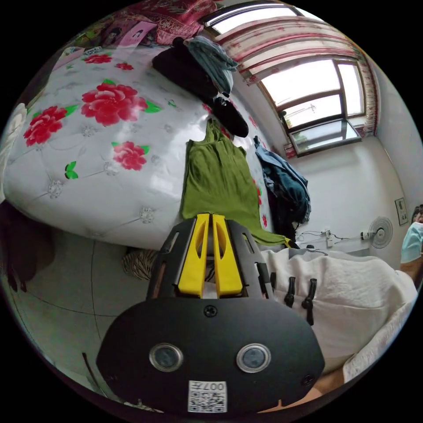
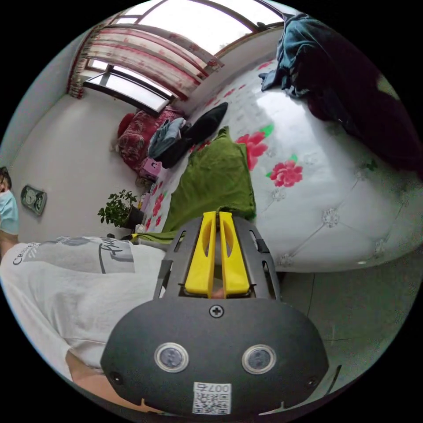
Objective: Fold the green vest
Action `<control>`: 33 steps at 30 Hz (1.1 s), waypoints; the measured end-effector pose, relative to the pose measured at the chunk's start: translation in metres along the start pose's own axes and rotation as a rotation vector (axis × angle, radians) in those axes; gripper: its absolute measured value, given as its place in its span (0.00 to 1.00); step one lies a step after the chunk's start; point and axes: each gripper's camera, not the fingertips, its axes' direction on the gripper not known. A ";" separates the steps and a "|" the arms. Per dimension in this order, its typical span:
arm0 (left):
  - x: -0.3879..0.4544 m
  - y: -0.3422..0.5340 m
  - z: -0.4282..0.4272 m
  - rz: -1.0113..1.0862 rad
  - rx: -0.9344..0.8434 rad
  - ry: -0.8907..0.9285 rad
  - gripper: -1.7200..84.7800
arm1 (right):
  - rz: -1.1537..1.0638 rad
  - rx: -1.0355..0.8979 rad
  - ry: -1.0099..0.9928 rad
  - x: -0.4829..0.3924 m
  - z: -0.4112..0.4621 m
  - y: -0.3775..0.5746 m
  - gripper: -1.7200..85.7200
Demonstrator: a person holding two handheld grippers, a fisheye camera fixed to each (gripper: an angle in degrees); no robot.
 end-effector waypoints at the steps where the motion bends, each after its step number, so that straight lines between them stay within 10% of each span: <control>1: -0.003 -0.003 0.003 0.004 -0.001 0.006 0.01 | 0.010 0.001 0.000 0.005 0.002 0.001 0.02; 18: -0.082 -0.161 0.110 -0.234 0.046 -0.171 0.10 | 0.031 -0.071 0.207 0.027 0.144 -0.168 0.06; 33: -0.068 -0.040 0.191 0.011 -0.225 -0.397 0.12 | -0.085 -0.232 0.367 0.043 0.193 -0.066 0.06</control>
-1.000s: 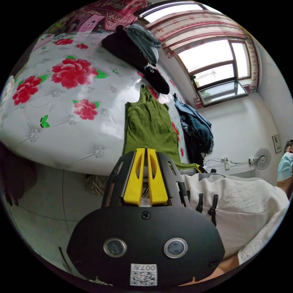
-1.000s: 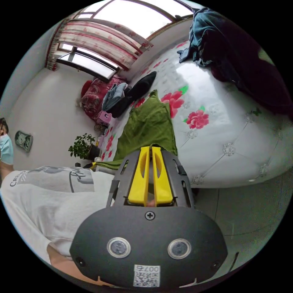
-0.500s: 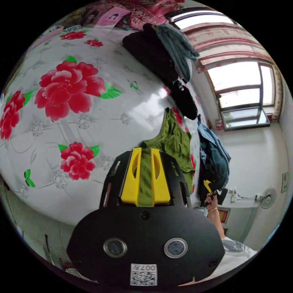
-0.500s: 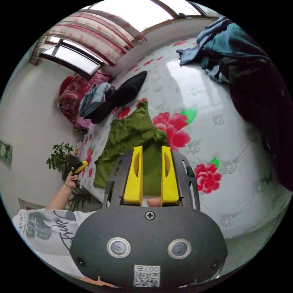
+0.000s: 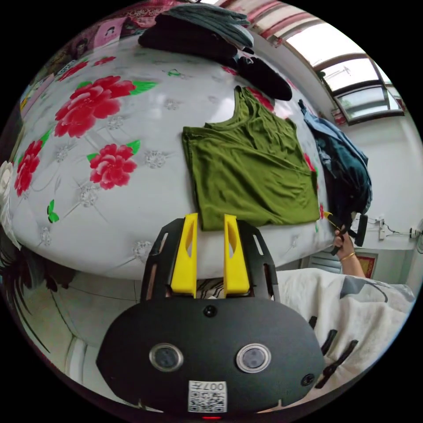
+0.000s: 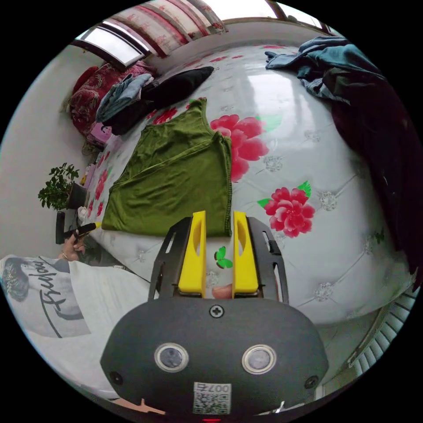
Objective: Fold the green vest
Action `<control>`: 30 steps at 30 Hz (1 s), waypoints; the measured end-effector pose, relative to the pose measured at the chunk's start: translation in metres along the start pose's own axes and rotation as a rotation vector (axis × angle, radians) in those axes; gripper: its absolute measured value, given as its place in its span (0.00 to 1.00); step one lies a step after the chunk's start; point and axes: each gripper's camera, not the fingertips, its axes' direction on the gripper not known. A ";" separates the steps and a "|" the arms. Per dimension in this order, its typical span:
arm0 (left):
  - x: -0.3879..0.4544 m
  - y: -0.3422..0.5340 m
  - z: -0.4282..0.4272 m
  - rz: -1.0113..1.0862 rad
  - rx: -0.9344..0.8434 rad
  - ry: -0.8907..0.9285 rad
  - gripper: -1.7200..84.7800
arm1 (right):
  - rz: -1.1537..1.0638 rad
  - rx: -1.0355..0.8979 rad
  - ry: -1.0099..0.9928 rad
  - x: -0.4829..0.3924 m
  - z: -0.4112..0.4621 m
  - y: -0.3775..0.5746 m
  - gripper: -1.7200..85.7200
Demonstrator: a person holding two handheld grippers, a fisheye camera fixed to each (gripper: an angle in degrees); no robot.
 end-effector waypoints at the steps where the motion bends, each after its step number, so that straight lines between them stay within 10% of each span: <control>1: 0.002 -0.002 0.009 -0.007 -0.012 -0.034 0.11 | -0.002 -0.018 0.010 0.000 0.007 -0.003 0.05; 30: -0.059 0.043 0.007 0.199 -0.020 0.015 0.01 | -0.017 0.037 -0.167 0.058 -0.098 0.149 0.02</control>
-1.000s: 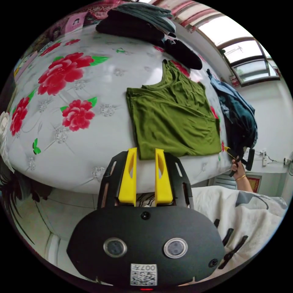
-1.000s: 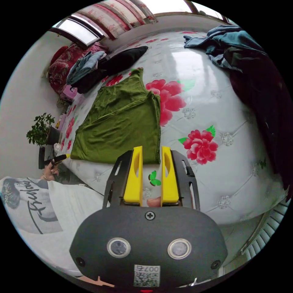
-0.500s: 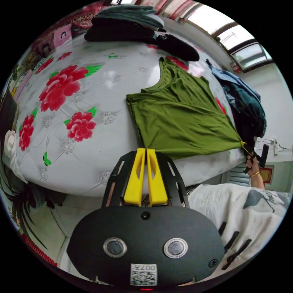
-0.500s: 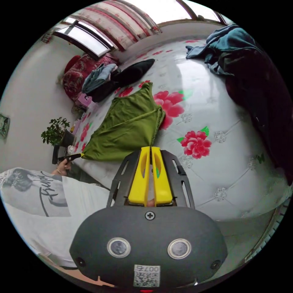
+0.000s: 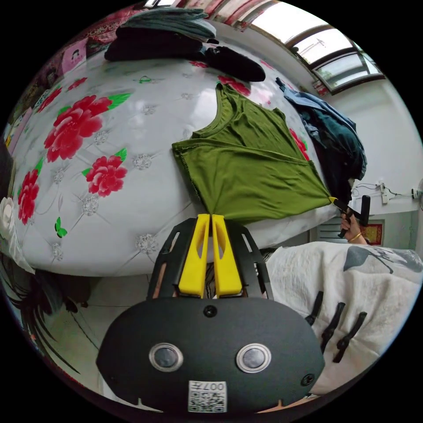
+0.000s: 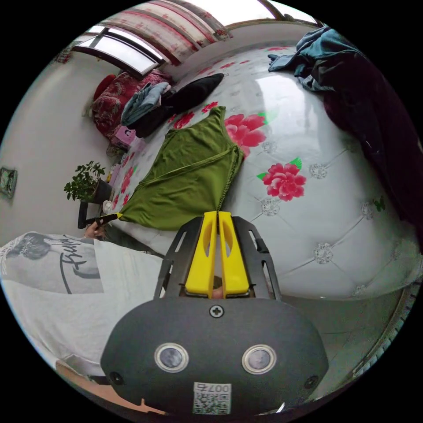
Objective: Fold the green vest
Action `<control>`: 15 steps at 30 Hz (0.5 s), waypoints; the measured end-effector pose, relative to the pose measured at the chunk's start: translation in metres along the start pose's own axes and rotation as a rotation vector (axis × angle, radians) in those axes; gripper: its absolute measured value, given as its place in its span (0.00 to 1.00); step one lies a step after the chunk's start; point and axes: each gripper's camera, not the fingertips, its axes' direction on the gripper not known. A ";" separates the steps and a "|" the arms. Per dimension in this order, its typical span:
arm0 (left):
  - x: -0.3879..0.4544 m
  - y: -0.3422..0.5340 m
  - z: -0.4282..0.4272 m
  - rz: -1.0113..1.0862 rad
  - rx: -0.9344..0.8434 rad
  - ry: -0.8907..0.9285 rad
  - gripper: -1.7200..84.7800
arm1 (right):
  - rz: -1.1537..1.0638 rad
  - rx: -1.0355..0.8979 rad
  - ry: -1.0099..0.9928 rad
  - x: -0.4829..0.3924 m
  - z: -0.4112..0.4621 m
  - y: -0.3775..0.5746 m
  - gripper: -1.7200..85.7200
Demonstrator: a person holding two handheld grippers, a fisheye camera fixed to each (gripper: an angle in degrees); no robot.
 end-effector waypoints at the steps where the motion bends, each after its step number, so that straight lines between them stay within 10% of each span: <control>1: -0.004 0.003 -0.006 0.009 0.006 0.007 0.01 | -0.014 0.011 0.000 -0.001 -0.011 0.005 0.02; 15: -0.095 -0.029 -0.062 -0.096 0.050 0.399 0.01 | 0.233 0.079 -0.492 0.082 -0.114 0.041 0.02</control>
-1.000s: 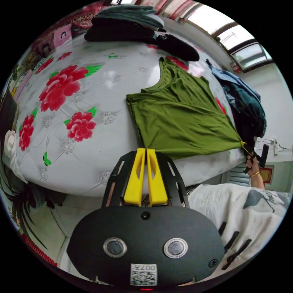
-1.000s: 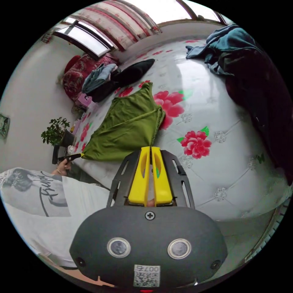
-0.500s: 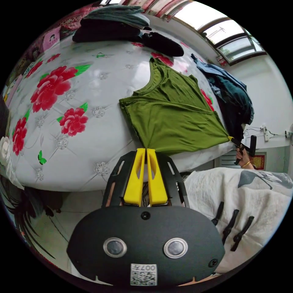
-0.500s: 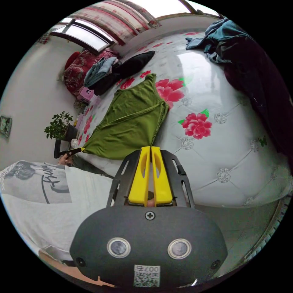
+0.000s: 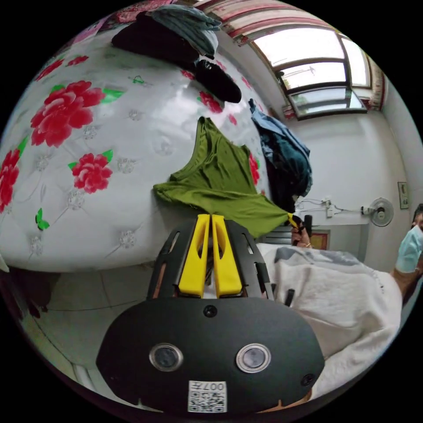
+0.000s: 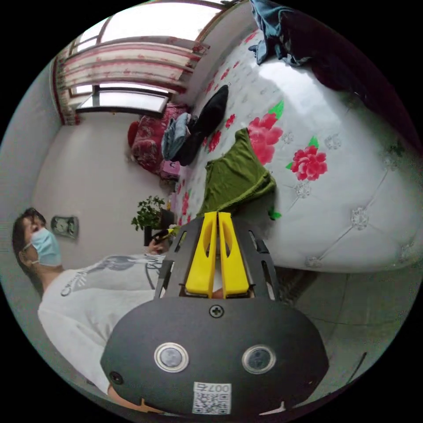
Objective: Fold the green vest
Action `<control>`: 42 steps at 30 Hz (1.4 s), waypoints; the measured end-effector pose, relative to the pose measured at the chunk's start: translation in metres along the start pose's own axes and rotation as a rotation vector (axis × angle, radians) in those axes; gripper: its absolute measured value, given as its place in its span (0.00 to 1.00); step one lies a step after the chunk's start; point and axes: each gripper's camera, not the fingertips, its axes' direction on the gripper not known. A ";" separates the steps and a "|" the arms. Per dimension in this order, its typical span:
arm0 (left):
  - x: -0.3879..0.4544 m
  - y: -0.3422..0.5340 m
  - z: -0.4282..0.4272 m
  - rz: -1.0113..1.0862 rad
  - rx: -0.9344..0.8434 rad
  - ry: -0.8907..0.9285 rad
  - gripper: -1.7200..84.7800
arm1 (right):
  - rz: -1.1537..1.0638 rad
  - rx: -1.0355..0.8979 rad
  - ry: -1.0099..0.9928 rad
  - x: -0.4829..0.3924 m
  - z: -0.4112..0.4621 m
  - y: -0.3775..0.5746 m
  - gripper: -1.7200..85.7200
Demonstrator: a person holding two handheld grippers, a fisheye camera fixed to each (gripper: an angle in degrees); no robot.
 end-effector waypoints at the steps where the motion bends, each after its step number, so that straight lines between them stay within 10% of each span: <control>1: -0.004 -0.023 -0.005 -0.003 0.017 0.019 0.01 | 0.007 0.024 -0.042 0.001 -0.008 -0.014 0.02; 16: -0.082 -0.190 0.034 -0.292 0.350 -0.056 0.12 | 0.072 0.237 0.211 0.045 0.020 -0.181 0.04; 37: -0.022 -0.312 0.273 0.214 -0.256 -0.049 0.09 | 0.382 0.392 -0.026 0.219 0.042 -0.071 0.10; 42: -0.042 -0.344 0.288 0.106 -0.157 -0.087 0.08 | 0.428 0.424 -0.059 0.237 0.053 -0.064 0.08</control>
